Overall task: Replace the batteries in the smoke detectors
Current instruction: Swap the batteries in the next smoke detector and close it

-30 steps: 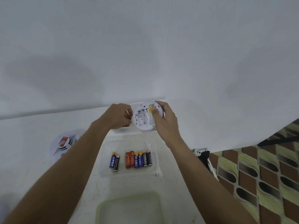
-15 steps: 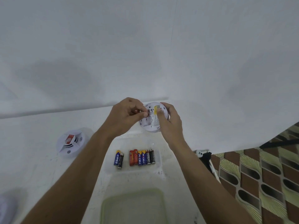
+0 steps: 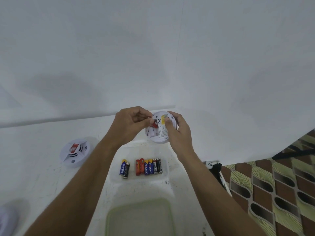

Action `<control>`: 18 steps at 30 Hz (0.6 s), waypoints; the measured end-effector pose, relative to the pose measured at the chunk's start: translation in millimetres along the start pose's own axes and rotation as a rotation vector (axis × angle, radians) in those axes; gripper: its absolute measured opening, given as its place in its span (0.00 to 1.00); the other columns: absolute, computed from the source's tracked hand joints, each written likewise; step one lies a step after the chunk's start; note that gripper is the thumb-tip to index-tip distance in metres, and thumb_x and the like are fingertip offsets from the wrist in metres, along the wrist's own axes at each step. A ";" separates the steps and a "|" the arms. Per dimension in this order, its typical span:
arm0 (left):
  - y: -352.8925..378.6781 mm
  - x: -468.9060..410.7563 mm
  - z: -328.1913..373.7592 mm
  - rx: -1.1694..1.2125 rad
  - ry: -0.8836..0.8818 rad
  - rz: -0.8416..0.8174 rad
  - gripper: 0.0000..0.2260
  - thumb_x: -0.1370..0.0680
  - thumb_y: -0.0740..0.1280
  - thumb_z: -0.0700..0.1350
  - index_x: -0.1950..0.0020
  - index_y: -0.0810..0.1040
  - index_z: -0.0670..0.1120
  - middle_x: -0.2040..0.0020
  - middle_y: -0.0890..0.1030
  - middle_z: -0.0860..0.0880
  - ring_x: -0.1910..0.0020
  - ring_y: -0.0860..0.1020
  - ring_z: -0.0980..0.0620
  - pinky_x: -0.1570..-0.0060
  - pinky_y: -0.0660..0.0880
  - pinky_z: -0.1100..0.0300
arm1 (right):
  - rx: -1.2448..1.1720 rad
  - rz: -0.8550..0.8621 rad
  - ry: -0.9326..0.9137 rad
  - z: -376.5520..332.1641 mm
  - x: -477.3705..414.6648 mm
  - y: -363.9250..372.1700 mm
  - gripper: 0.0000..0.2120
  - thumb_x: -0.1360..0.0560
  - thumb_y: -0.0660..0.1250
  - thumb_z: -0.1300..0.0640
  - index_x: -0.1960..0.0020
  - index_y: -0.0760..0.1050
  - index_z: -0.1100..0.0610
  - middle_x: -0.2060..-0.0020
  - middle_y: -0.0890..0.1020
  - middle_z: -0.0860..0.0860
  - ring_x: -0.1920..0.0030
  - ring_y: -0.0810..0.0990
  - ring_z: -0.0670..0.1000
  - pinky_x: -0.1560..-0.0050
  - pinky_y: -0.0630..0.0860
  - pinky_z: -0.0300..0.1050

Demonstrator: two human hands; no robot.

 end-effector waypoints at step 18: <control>-0.2 18.9 -4.7 -0.216 0.098 0.394 0.05 0.26 0.73 0.50 0.51 0.84 0.53 0.53 0.78 0.57 0.51 0.74 0.64 0.55 0.68 0.71 | -0.057 0.072 -0.051 -4.2 4.3 7.1 0.12 0.18 0.64 0.51 0.36 0.77 0.52 0.46 0.83 0.46 0.45 0.82 0.44 0.47 0.81 0.43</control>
Point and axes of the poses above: each hand's wrist, its own x-axis away from the middle knuckle, its own y-axis out of the palm, z = x × y, the point moved 9 cm from there along -x, towards the middle knuckle
